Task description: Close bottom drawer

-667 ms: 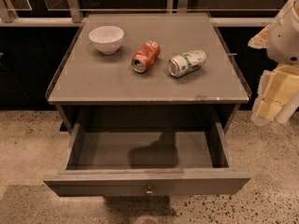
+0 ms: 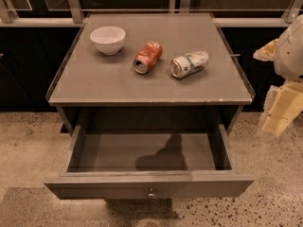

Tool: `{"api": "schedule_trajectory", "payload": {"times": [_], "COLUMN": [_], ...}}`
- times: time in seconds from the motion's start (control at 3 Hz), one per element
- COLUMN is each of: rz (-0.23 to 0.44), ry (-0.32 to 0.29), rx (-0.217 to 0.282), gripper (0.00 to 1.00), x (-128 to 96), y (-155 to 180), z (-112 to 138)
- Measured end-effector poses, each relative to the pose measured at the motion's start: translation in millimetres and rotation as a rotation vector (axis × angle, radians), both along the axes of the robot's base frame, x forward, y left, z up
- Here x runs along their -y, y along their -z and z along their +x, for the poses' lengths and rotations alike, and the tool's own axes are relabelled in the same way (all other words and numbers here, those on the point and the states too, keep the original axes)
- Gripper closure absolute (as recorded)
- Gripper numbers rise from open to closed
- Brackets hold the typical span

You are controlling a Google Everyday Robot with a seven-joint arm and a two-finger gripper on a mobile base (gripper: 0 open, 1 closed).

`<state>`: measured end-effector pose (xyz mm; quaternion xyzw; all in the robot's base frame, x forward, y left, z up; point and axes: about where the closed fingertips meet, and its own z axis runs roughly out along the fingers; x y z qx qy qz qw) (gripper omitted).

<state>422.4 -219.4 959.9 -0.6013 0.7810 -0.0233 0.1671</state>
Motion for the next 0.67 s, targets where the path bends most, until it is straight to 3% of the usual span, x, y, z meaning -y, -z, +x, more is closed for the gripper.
{"api": "schedule_trajectory", "payload": {"times": [0.67], "rz": [0.069], "ry": [0.009], "rx": [0.041], "gripper": [0.0], "x": [-1], "y": [13], "z": [-27]}}
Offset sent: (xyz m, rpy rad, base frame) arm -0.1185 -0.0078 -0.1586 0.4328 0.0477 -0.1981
